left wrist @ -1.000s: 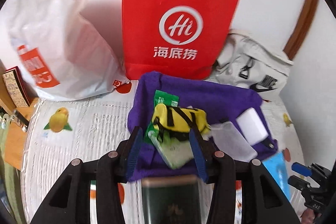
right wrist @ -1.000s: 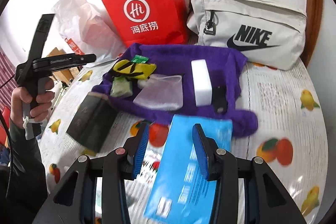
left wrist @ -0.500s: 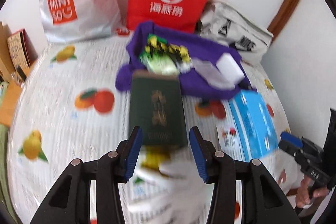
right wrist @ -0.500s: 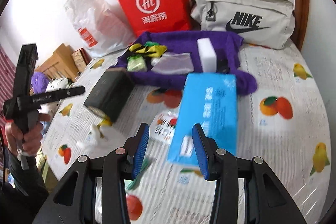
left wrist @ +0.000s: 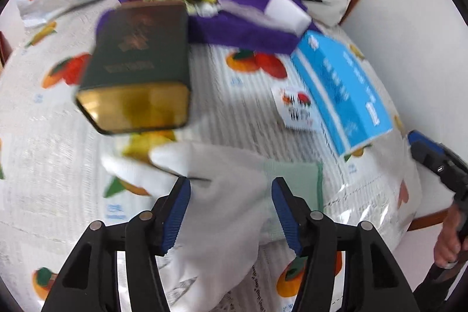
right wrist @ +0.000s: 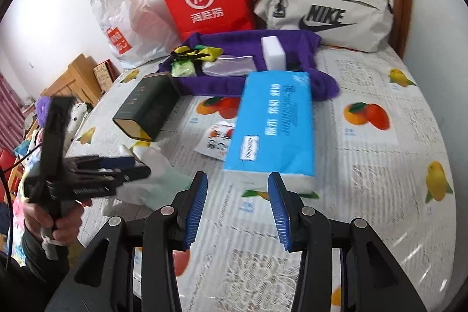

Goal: Organize soft objects
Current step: 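Move the left tool to the white green-cuffed glove and grasp it, then lift the glove with the left tool while the right tool approaches the white snack sachet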

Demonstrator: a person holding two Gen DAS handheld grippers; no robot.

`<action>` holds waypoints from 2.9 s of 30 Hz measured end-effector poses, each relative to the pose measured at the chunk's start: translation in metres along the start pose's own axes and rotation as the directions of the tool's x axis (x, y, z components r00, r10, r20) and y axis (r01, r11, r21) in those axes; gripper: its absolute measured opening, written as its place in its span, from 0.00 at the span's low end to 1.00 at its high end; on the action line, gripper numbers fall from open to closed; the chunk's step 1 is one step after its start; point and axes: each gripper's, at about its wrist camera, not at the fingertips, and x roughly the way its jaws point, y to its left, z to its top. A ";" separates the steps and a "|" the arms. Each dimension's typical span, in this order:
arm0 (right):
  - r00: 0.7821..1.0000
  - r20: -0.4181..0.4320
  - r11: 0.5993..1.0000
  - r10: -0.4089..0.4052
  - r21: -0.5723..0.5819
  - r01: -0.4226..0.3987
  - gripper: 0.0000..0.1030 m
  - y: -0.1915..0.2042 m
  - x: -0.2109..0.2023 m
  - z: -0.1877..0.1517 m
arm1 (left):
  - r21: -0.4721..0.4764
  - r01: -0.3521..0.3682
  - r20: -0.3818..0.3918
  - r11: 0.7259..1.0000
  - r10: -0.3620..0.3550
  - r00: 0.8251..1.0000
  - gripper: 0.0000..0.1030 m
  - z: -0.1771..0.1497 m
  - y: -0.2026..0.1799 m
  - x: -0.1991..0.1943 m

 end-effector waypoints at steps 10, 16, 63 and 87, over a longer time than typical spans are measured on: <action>1.000 -0.002 0.999 0.001 0.035 -0.001 0.42 -0.018 0.002 -0.008 | 0.130 -0.058 0.023 0.990 0.056 0.998 0.97 -0.011 -0.037 0.014; 1.000 -0.006 0.999 0.020 0.039 -0.019 0.42 -0.020 0.004 -0.012 | 0.205 -0.163 0.087 0.965 0.148 0.985 0.96 -0.024 -0.051 0.019; 0.924 0.062 0.757 -0.378 -0.554 0.347 0.00 0.112 0.140 -0.008 | -0.127 -0.041 0.164 0.991 0.062 0.984 0.12 -0.050 0.086 -0.035; 0.989 -0.092 0.928 -0.113 -0.365 0.072 0.03 0.080 0.042 -0.090 | -0.175 -0.094 0.177 0.980 0.125 0.976 0.12 -0.081 0.071 -0.047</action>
